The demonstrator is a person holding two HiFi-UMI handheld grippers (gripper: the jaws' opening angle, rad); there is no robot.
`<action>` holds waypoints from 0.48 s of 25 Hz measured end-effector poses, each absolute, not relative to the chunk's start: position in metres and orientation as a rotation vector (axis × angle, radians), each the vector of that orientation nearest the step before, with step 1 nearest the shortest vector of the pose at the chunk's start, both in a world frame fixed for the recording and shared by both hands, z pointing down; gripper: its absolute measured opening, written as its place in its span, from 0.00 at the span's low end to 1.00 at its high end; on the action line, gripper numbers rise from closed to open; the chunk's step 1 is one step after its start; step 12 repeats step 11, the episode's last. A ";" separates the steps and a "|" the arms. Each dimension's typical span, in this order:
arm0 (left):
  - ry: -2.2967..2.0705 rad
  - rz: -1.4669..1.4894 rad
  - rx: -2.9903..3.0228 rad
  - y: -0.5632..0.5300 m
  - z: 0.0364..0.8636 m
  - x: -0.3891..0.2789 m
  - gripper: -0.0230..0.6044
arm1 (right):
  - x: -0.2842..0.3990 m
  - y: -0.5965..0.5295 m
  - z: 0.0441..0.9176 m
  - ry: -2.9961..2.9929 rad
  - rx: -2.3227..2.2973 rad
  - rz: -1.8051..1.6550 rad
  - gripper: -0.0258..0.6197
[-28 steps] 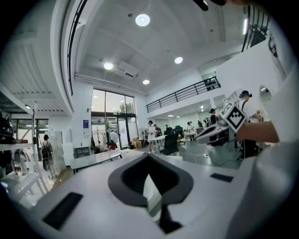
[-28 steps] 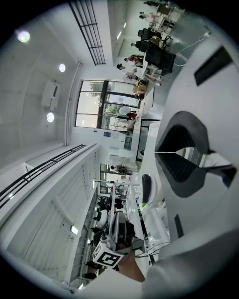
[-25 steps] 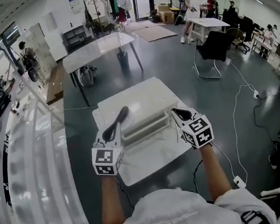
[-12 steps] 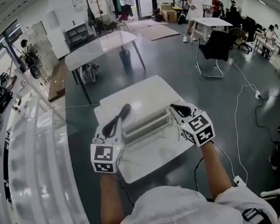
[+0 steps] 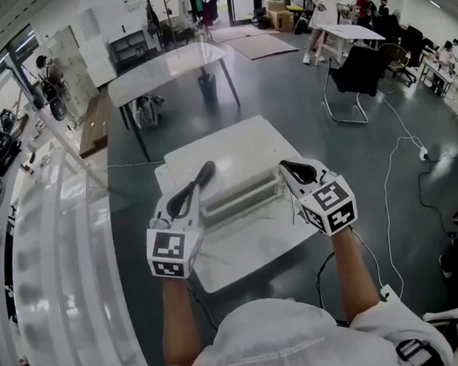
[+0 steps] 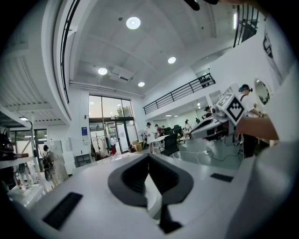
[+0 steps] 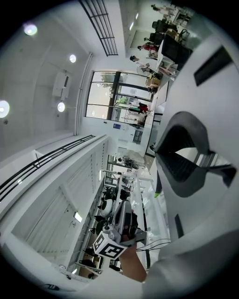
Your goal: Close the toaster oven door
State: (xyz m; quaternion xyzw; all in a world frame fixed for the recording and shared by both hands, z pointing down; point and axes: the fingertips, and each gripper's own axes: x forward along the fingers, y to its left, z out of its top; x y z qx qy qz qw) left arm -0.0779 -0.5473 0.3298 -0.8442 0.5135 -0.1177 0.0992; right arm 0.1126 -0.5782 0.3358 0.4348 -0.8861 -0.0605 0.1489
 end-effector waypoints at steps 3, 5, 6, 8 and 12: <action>1.513 -0.346 -2.502 -0.546 0.331 -0.078 0.07 | 0.111 -0.577 0.335 -2.549 1.246 -0.181 0.06; 1.511 -0.347 -2.508 -0.545 0.333 -0.079 0.07 | 0.108 -0.576 0.336 -2.549 1.245 -0.178 0.06; 1.509 -0.347 -2.511 -0.545 0.333 -0.079 0.07 | 0.108 -0.576 0.336 -2.549 1.245 -0.177 0.06; 1.505 -0.344 -2.517 -0.544 0.333 -0.078 0.07 | 0.107 -0.576 0.337 -2.548 1.244 -0.178 0.06; 1.502 -0.338 -2.521 -0.545 0.332 -0.077 0.07 | 0.107 -0.578 0.337 -2.547 1.241 -0.179 0.06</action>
